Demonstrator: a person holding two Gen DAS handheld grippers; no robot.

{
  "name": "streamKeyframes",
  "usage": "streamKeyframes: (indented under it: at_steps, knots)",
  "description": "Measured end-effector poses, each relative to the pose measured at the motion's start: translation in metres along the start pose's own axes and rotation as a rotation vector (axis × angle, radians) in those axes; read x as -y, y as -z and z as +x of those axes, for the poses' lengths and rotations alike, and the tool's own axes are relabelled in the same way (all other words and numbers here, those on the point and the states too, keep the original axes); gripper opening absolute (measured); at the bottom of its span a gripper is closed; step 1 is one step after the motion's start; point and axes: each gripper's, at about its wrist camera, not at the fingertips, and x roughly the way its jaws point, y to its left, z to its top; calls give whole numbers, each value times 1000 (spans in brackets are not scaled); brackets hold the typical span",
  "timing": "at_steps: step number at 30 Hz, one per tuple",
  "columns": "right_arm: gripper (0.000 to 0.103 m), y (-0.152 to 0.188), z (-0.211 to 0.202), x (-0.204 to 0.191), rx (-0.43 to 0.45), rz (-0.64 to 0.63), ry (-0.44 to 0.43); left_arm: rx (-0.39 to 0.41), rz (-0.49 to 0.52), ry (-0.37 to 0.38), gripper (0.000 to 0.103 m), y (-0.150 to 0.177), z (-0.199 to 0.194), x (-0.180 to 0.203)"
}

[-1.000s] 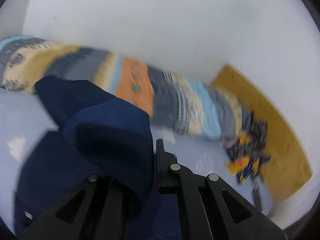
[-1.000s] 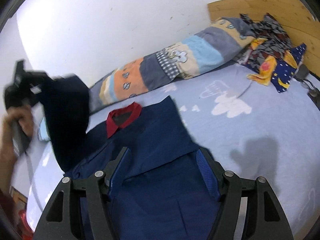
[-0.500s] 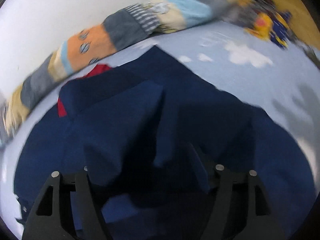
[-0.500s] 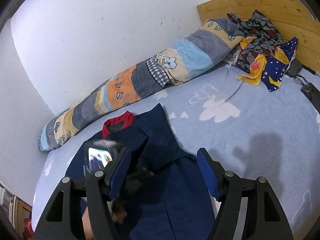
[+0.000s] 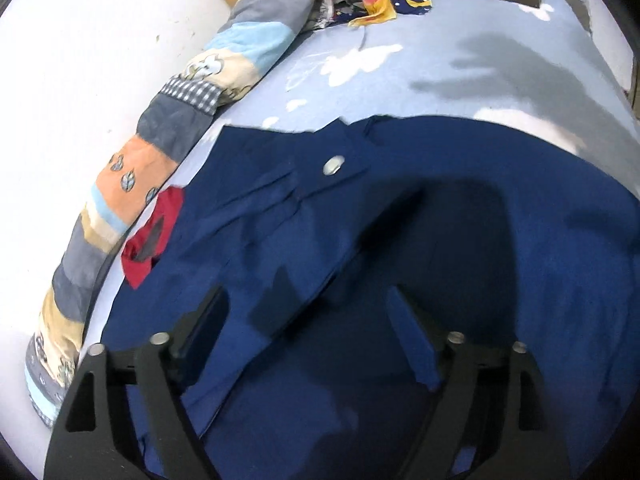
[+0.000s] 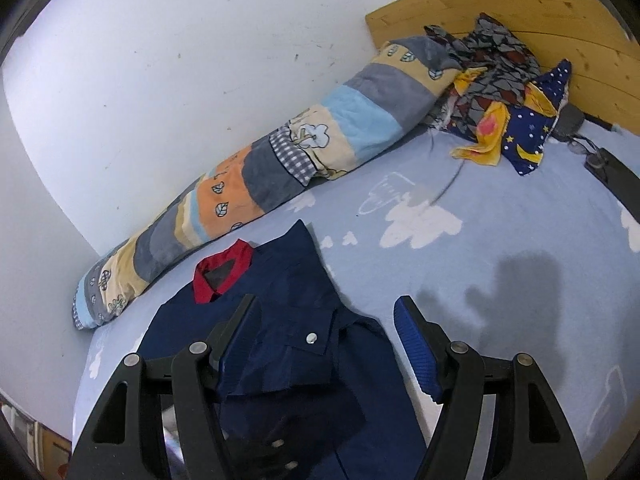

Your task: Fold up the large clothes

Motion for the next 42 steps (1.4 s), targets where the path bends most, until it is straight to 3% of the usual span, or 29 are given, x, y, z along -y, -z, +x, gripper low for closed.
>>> streamKeyframes:
  at_steps: [4,9,13,17,18,20,24,27,31,42]
  knots:
    - [72,0,0,0,-1,-2,-1,-31,-111,-31,84,31,-1,-48]
    - [72,1,4,-2,-20,-13,-6,-60,-433,-73,84,76,2,-146]
    - [72,3,11,-7,-39,-25,6,-142,-623,-172,84,120,25,-205]
    - [72,7,17,-11,-57,-44,15,-292,-740,-251,85,178,55,-234]
    - [72,7,17,-12,-57,-49,17,-303,-779,-248,86,193,58,-238]
    - [72,7,18,-13,-56,-53,22,-297,-872,-263,100,217,53,-246]
    - [72,9,23,-15,-71,-56,23,-290,-1057,-259,100,254,39,-261]
    - [72,11,25,-20,-77,-72,22,-241,-1101,-271,100,259,19,-260]
    - [72,15,30,-26,-99,-91,19,-181,-1078,-258,100,244,-4,-245]
    - [71,61,64,-59,-280,-271,19,-217,-973,-195,100,211,-45,-167]
